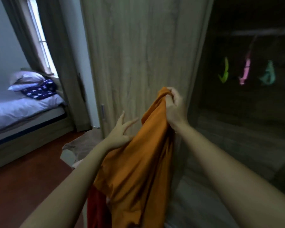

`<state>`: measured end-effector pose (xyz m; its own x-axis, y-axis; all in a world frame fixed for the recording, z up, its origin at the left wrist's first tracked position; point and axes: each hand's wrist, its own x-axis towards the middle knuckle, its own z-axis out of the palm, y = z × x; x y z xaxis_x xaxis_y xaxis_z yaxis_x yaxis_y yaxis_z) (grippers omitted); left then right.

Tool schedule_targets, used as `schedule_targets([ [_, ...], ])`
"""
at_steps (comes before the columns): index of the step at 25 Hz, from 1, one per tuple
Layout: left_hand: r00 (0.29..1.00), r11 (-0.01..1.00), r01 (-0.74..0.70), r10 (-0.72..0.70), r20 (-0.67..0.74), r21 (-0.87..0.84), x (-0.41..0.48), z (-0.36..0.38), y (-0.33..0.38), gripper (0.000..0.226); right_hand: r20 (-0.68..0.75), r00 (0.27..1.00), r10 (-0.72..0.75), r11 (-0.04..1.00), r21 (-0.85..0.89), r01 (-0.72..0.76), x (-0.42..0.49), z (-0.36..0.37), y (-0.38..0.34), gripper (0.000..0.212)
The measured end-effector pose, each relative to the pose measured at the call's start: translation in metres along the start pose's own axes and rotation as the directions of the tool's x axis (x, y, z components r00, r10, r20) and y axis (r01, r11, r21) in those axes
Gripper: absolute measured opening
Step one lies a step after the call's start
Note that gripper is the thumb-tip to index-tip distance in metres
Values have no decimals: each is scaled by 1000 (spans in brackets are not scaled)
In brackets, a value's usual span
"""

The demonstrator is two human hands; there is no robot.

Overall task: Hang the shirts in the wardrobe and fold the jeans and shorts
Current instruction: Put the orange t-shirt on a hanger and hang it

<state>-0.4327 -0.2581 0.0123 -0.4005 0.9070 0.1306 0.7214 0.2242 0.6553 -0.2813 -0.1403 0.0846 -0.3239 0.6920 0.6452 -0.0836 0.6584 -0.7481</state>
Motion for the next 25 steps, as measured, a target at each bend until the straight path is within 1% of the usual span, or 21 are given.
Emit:
schedule_targets([
  [2, 990, 993, -97, 104, 98, -67, 15, 20, 32, 36, -47, 998, -45, 999, -10, 45, 8, -46, -12, 17],
  [3, 981, 979, -151, 166, 101, -140, 18, 34, 51, 33, -63, 996, -55, 999, -2, 55, 10, -70, -19, 19],
  [4, 973, 954, -188, 214, 91, -234, 20, 48, 71, 43, -71, 996, -59, 998, 17, 61, 10, -93, -23, 22],
  [6, 965, 874, -190, 250, 79, -447, 21, 72, 112, 77, -53, 996, -68, 994, 78, 72, 9, -135, -26, 24],
  [7, 956, 841, -184, 273, 105, -508, 24, 83, 131, 83, -37, 997, -73, 993, 95, 76, 7, -152, -27, 23],
  [8, 934, 824, -214, 329, 136, -524, 25, 93, 149, 75, -21, 997, -80, 992, 93, 81, 6, -167, -27, 22],
  [10, 895, 825, -315, 423, 142, -469, 30, 111, 175, 33, -34, 995, -90, 996, 16, 90, 2, -195, -24, 21],
  [11, 901, 834, -344, 422, 98, -431, 31, 118, 186, 19, -69, 993, -95, 994, -55, 91, 1, -211, -22, 21],
  [12, 913, 844, -353, 405, 47, -404, 32, 122, 196, 13, -108, 990, -96, 986, -145, 80, 2, -229, -17, 19],
  [13, 925, 850, -349, 380, 0, -396, 33, 125, 206, 11, -131, 988, -78, 961, -273, 40, 3, -250, -8, 16],
  [14, 932, 853, -351, 359, -54, -387, 31, 126, 219, 9, -113, 993, -26, 897, -441, -26, 4, -272, 4, 15],
  [15, 931, 856, -365, 346, -118, -365, 29, 126, 233, 5, -63, 995, 77, 787, -609, -99, 3, -292, 16, 21],
  [16, 927, 861, -372, 328, -180, -347, 27, 126, 251, 3, -10, 976, 219, 670, -725, -158, -1, -308, 28, 30],
  [17, 924, 867, -372, 311, -225, -331, 25, 126, 269, 6, 22, 941, 339, 589, -784, -194, -8, -318, 38, 37],
  [18, 928, 878, -356, 293, -231, -319, 25, 131, 287, 9, 31, 921, 389, 559, -802, -209, -18, -325, 46, 39],
  [19, 942, 891, -322, 265, -208, -322, 27, 139, 302, 11, 28, 931, 364, 578, -790, -203, -28, -328, 51, 36],
  [20, 958, 899, -276, 228, -174, -341, 30, 148, 315, 13, 13, 956, 294, 630, -755, -184, -39, -329, 52, 32],
  [21, 970, 896, -234, 191, -150, -376, 33, 156, 326, 13, -29, 971, 237, 717, -669, -195, -50, -328, 50, 31],
  [23, 983, 862, -171, 113, -147, -477, 39, 167, 341, 10, -56, 965, 257, 890, -376, -259, -71, -327, 45, 41],
  [24, 984, 844, -148, 75, -159, -516, 42, 168, 346, 8, 2, 956, 295, 926, -247, -285, -79, -328, 45, 46],
  [25, 984, 820, -135, 45, -173, -556, 45, 167, 350, 6, 109, 930, 350, 927, -182, -328, -88, -328, 47, 49],
])
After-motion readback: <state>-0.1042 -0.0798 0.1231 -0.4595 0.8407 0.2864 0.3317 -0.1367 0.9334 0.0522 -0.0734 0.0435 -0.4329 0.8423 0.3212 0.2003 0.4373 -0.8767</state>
